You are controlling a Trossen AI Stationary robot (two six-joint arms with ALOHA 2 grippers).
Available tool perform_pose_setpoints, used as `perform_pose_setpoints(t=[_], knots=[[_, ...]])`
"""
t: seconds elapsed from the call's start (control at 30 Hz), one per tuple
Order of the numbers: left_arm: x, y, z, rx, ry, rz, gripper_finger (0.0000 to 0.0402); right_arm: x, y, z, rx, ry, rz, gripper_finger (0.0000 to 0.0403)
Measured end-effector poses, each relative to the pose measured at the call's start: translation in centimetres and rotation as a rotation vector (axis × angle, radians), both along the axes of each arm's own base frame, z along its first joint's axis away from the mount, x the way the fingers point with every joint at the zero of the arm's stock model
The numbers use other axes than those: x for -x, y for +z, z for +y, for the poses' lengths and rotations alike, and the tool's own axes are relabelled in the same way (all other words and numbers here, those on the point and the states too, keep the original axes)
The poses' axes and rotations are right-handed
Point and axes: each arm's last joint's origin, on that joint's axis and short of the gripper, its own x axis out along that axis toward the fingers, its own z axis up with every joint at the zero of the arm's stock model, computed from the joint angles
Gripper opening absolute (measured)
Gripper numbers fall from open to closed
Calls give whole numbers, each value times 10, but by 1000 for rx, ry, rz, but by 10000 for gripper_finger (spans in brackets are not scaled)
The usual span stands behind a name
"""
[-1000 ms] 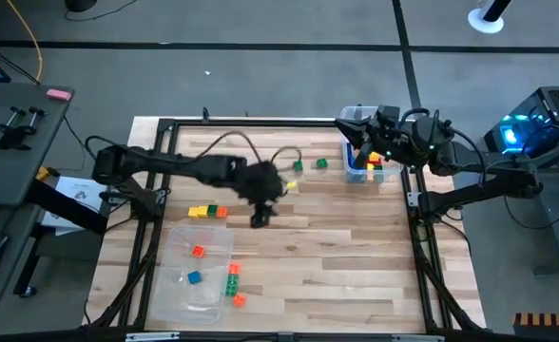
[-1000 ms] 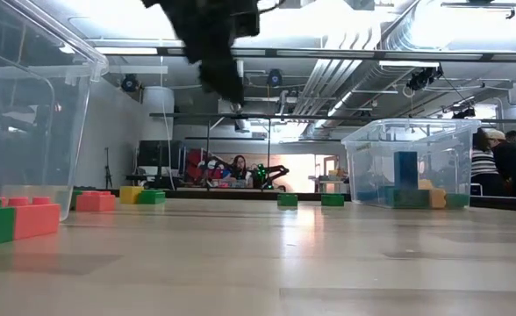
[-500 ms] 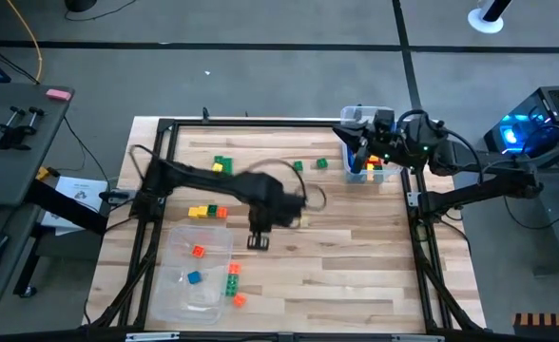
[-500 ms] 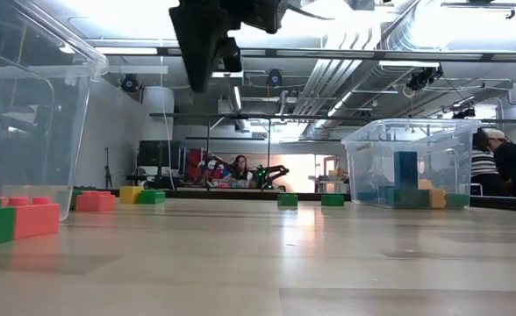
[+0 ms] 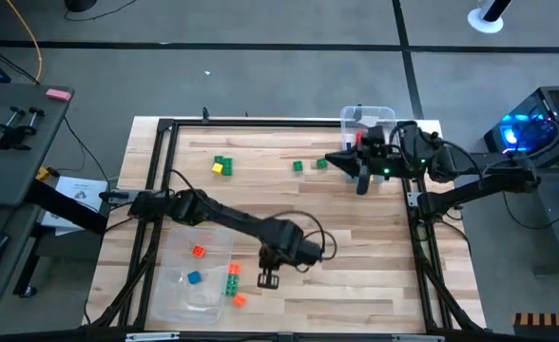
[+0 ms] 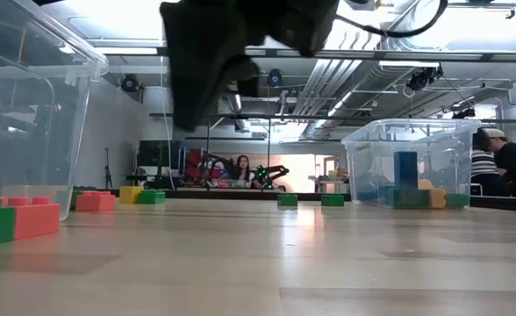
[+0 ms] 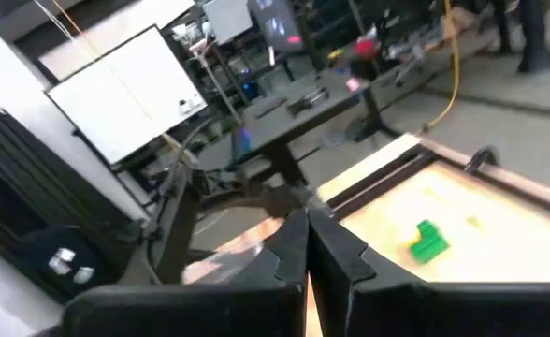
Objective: Sort blocks by size
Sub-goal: Put the bottom large green game piece into the right transparent bin
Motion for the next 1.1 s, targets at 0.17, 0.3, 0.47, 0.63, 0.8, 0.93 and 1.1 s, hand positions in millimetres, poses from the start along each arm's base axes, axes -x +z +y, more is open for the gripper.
perform_pose_setpoints(t=[0.17, 0.3, 0.47, 0.63, 0.8, 0.93, 1.1], knots=[[9, -14, -25, -22, -1, 56, 0, -7, -8, 8, -49, 26, 49, 0], [21, -25, -38, -53, 15, 116, 0, -16, -15, 13, -43, 46, 86, 0], [34, -43, -47, -111, 62, 196, 0, -26, -25, 16, -33, 59, 141, 0], [41, -50, -53, -94, 91, 250, 0, -31, -32, 17, -12, 65, 188, 0], [48, -59, -55, -83, 101, 309, 0, -31, -33, 17, -10, 68, 200, 0], [48, -59, -56, -59, 111, 322, 0, -31, -33, 17, -3, 70, 203, 0], [48, -55, -56, -38, 116, 324, 0, -31, -34, 17, 7, 76, 214, 0]])
